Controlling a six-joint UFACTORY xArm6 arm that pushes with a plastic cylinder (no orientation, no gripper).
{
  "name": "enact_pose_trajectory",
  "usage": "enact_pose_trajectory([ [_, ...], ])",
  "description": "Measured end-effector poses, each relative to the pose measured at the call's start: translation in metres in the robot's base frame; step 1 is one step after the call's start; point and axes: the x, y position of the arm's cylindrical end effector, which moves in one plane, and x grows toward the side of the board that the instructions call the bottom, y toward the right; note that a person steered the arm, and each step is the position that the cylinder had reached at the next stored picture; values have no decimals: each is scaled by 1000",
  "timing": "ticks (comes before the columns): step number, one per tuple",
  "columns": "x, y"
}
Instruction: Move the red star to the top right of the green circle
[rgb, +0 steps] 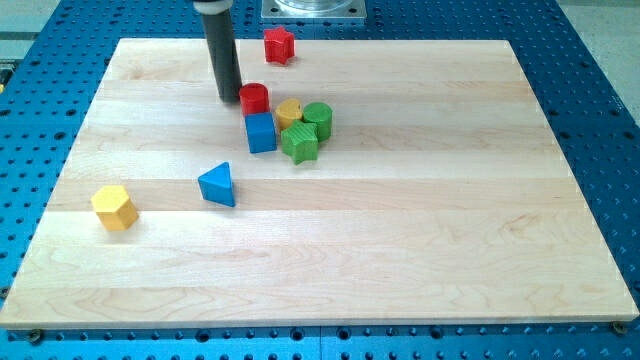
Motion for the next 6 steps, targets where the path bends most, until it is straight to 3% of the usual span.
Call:
enact_pose_trajectory([
  [2,38,14],
  [3,15,-11],
  [4,-52,-52],
  [5,-106,-15],
  [6,-105,-4],
])
